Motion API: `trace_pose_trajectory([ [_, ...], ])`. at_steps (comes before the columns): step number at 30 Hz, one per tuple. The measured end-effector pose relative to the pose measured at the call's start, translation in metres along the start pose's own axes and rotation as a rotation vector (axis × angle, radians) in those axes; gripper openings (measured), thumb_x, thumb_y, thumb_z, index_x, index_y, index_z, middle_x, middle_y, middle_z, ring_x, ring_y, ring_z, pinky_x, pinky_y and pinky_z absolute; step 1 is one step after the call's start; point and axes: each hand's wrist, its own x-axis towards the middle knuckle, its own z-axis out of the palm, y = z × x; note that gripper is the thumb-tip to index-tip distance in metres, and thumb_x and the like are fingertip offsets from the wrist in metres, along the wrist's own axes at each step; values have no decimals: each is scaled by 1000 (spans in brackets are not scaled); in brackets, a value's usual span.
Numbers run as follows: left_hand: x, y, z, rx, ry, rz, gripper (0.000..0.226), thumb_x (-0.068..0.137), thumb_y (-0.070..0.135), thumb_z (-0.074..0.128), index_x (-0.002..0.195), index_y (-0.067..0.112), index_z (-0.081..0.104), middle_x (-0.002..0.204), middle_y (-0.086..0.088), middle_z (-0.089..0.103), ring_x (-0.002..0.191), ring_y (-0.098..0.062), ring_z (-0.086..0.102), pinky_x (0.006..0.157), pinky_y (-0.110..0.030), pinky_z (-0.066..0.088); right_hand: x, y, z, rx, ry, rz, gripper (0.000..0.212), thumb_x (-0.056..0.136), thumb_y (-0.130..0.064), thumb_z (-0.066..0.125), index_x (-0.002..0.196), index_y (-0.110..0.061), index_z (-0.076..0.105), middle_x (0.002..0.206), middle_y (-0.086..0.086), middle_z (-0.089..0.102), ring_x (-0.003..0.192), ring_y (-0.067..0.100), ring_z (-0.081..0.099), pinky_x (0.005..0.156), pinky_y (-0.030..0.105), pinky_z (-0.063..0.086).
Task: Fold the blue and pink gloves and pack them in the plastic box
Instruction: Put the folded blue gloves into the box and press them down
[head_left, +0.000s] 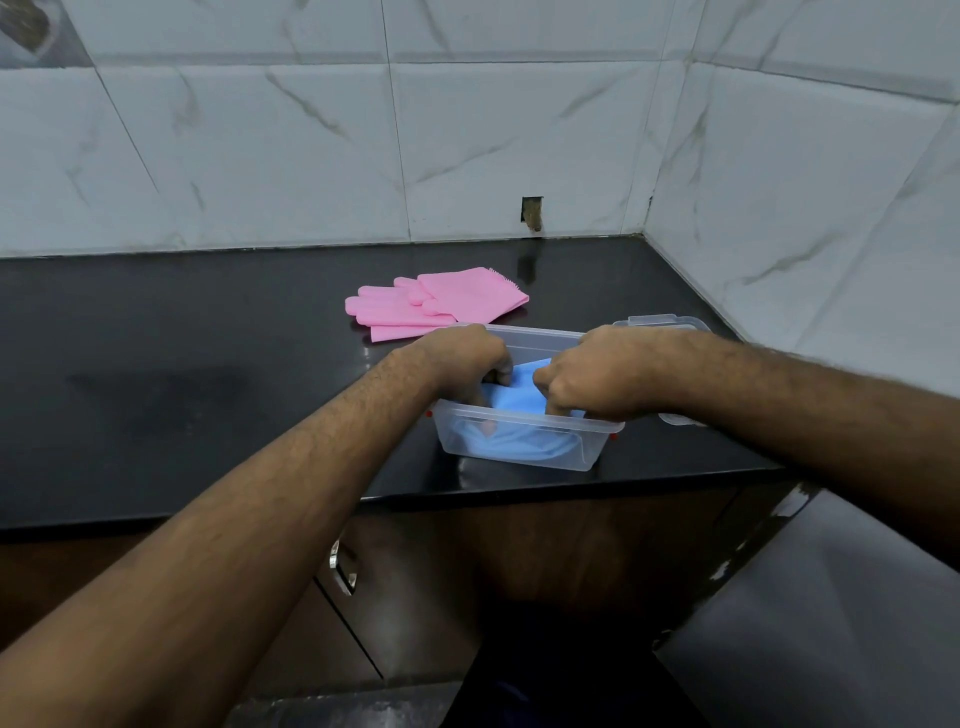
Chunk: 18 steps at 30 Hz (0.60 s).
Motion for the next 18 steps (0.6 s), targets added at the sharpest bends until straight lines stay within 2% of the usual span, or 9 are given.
trace_pose_trajectory([
  [2, -1, 0, 0, -4, 2, 2, 49, 73, 31, 88, 119, 25, 72, 105, 8, 71, 91, -14, 59, 82, -32, 53, 7, -2, -1, -73, 21, -12, 30, 95, -16, 59, 121, -32, 58, 112, -5, 52, 103, 22, 60, 77, 42, 55],
  [4, -3, 1, 0, -1, 0, 5, 48, 73, 31, 87, 119, 25, 72, 108, 7, 72, 92, -15, 60, 84, -34, 55, 14, -3, 3, -111, 81, -27, 24, 92, -16, 61, 113, -27, 59, 106, -4, 53, 95, 22, 61, 65, 38, 52],
  [6, -4, 2, 0, 1, -3, 1, 48, 74, 32, 86, 119, 25, 71, 105, 7, 71, 91, -16, 59, 85, -36, 56, 16, 0, 10, -70, 131, -35, 18, 89, -15, 60, 103, -26, 59, 103, -6, 50, 88, 20, 59, 52, 30, 36],
  [7, -4, 2, 0, 0, -4, 0, 48, 74, 32, 86, 119, 25, 71, 102, 7, 69, 91, -17, 59, 85, -36, 56, 16, 2, 14, -9, 165, -33, 14, 87, -14, 59, 95, -25, 58, 102, -8, 48, 85, 20, 57, 50, 29, 31],
  [9, -4, 2, 0, 1, -6, 7, 48, 75, 30, 85, 120, 23, 70, 100, 7, 68, 94, -20, 62, 86, -37, 55, 15, 6, 22, 195, 261, -31, 10, 83, -12, 59, 83, -21, 55, 100, -8, 48, 81, 20, 53, 54, 32, 35],
  [11, -3, 1, -1, 6, -6, 16, 47, 77, 28, 82, 122, 21, 71, 107, 4, 72, 97, -22, 65, 87, -37, 55, 12, 9, 31, 429, 361, -34, 8, 86, -13, 63, 81, -14, 57, 97, -4, 52, 78, 21, 51, 63, 34, 38],
  [13, -2, 0, -1, -3, -8, 18, 44, 76, 28, 83, 118, 20, 73, 106, 2, 74, 94, -22, 66, 85, -37, 56, 9, 10, 37, 594, 429, -27, 20, 89, -18, 68, 77, -10, 54, 88, 0, 53, 74, 21, 49, 67, 32, 37],
  [15, -2, -1, -2, -33, -23, 14, 44, 76, 28, 86, 117, 19, 73, 106, 1, 75, 93, -21, 67, 86, -38, 57, 7, 11, 38, 654, 450, 9, 27, 89, -23, 70, 74, -12, 50, 81, 2, 53, 72, 22, 49, 67, 33, 38],
  [18, -2, -3, -4, -74, -44, 15, 46, 76, 26, 88, 119, 18, 73, 109, 2, 75, 95, -19, 67, 88, -35, 57, 9, 9, 35, 572, 424, 42, 27, 88, -27, 67, 71, -18, 48, 82, 0, 57, 73, 20, 49, 68, 35, 41],
])
